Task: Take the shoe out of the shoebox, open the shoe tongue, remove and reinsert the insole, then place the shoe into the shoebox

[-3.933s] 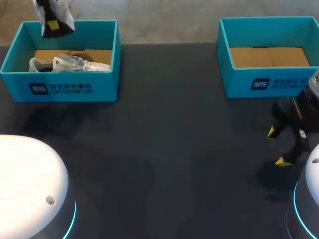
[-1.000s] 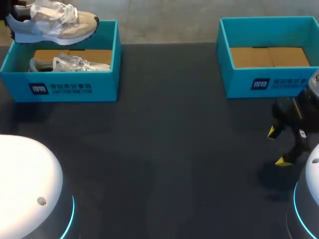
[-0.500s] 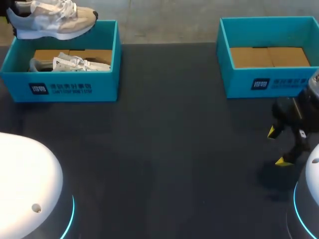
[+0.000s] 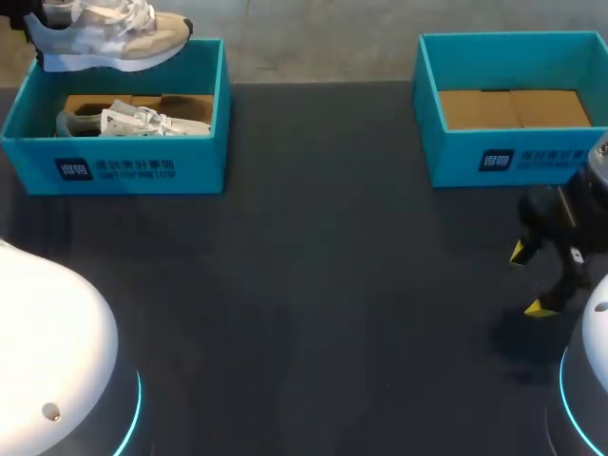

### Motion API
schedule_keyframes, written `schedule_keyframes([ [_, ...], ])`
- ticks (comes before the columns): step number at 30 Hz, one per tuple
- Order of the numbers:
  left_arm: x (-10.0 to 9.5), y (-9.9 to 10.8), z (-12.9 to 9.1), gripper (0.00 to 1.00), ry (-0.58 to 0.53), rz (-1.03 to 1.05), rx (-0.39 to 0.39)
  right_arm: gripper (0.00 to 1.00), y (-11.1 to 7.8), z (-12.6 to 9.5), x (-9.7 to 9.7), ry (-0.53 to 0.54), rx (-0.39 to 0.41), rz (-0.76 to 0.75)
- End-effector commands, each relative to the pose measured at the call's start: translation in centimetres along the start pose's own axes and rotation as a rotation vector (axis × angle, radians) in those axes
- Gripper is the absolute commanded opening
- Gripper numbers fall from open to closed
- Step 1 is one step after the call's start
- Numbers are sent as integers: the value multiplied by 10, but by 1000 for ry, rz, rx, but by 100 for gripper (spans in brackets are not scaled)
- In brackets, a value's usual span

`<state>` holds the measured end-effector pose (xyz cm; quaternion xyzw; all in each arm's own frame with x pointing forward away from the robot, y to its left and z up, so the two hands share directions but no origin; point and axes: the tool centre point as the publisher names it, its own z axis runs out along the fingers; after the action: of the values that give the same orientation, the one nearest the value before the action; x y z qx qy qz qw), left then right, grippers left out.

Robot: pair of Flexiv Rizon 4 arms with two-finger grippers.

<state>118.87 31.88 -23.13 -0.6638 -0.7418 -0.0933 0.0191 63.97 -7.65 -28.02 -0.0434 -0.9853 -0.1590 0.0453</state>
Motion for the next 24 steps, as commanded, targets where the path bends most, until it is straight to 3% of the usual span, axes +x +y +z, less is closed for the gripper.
schedule_keyframes([
  [1, -5, -2, 6, 0, 4, 1, -24, 100, 0, 1, 1, -2, 2, 1],
  [24, -21, -14, 49, 0, 33, 8, -6, 100, 0, 1, 1, -2, 2, 1],
])
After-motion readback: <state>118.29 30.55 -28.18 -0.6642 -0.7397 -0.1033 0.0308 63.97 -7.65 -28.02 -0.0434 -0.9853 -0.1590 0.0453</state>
